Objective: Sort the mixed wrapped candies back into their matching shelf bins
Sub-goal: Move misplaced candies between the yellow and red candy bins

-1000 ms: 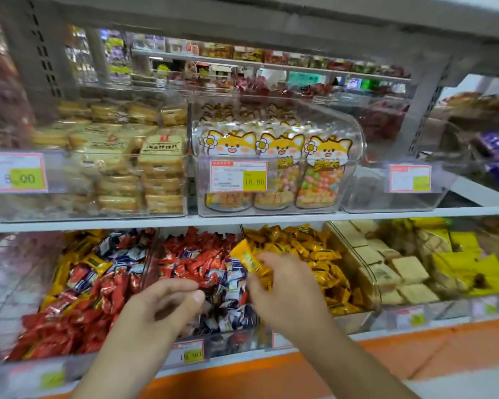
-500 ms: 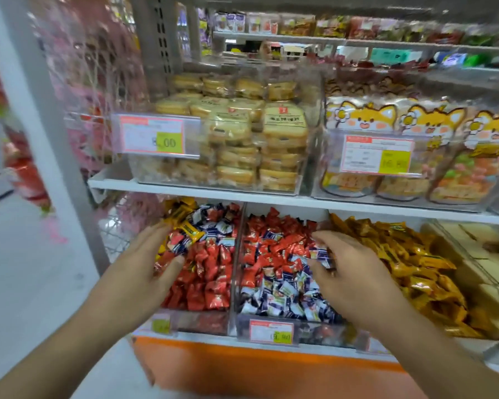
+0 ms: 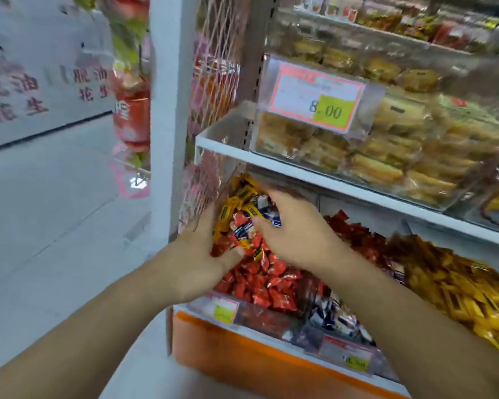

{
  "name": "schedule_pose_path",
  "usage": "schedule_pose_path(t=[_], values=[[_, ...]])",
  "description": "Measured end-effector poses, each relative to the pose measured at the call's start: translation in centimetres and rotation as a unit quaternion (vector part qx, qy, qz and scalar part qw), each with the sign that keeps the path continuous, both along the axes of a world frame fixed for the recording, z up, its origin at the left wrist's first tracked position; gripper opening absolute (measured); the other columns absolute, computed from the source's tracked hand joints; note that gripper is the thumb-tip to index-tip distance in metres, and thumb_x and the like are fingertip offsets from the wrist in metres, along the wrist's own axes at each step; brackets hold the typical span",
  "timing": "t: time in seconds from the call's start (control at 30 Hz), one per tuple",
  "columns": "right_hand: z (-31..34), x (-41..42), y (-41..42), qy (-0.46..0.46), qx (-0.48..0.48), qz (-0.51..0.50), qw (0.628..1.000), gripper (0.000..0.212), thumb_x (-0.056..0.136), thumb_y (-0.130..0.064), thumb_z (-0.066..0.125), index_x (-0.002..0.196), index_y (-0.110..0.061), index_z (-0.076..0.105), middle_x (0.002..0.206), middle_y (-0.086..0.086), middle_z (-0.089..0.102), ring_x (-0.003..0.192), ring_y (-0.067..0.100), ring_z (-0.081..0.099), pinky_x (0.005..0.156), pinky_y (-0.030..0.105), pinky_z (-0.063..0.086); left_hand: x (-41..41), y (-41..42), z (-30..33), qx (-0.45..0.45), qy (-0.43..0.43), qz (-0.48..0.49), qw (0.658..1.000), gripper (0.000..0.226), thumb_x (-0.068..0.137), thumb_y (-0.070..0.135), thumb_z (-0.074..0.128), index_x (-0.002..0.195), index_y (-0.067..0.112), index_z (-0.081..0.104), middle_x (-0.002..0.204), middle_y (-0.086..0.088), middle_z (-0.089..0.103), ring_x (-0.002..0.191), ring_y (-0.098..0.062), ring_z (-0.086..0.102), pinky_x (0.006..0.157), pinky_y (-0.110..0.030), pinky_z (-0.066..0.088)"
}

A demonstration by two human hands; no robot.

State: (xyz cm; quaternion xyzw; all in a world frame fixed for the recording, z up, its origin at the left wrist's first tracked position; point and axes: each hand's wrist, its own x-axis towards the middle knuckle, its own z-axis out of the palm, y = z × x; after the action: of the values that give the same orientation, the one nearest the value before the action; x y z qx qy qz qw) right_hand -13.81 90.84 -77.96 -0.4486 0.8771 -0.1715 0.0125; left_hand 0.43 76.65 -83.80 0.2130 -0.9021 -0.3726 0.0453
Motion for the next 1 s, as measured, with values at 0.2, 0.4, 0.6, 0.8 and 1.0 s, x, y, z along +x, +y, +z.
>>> schedule_pose_path(t=[0.2,0.4,0.6,0.8,1.0], values=[[-1.4,-4.6,-7.8,-0.064,0.022,-0.028,0.997,0.062,0.093,-0.043,0.073,0.148,-0.033,0.047,0.138,-0.003,0.057,0.123,0.018,0.055,0.096,0.023,0.042,-0.2,-0.8,-0.5,0.090,0.084,-0.010,0.992,0.091,0.087,0.063,0.065,0.154,0.059,0.003,0.164,0.021,0.026,0.146,-0.006,0.034,0.120,-0.032,0.029],[-3.6,-7.1,-9.5,-0.089,-0.042,-0.031,0.995,0.036,0.083,-0.033,0.083,0.117,-0.032,0.069,0.112,-0.018,0.068,0.100,0.006,0.062,0.092,0.025,0.051,-0.1,-0.6,0.1,0.087,0.069,-0.005,0.994,0.085,0.090,0.061,0.064,0.152,0.057,0.006,0.159,0.023,0.028,0.141,-0.005,0.037,0.109,-0.024,0.029],[-4.3,-7.3,-9.0,-0.063,-0.059,-0.038,0.996,0.041,0.087,-0.027,0.079,0.122,-0.044,0.069,0.108,-0.022,0.059,0.084,-0.003,0.056,0.059,0.001,0.036,-0.2,-0.3,0.1,0.072,0.070,0.011,0.995,0.089,0.086,0.065,0.063,0.155,0.052,0.008,0.159,0.017,0.035,0.139,-0.014,0.046,0.115,-0.042,0.040],[-3.1,-5.9,-6.6,-0.097,-0.097,-0.091,0.986,0.041,0.096,-0.018,0.068,0.119,-0.053,0.068,0.086,-0.027,0.059,0.072,0.016,0.067,0.050,0.022,0.050,-0.5,-0.5,0.1,0.072,0.076,0.018,0.994,0.081,0.087,0.064,0.060,0.153,0.049,0.017,0.154,0.015,0.044,0.133,-0.015,0.052,0.112,-0.043,0.044],[-1.7,-2.2,-1.5,-0.169,-0.224,-0.070,0.957,0.035,0.089,-0.022,0.080,0.112,-0.048,0.074,0.111,-0.020,0.072,0.075,0.015,0.071,0.072,0.034,0.063,-0.9,1.7,1.9,-0.119,0.136,0.020,0.983,0.074,0.100,0.038,0.059,0.161,0.027,0.019,0.164,0.011,0.015,0.149,-0.013,0.027,0.116,-0.021,0.021]])
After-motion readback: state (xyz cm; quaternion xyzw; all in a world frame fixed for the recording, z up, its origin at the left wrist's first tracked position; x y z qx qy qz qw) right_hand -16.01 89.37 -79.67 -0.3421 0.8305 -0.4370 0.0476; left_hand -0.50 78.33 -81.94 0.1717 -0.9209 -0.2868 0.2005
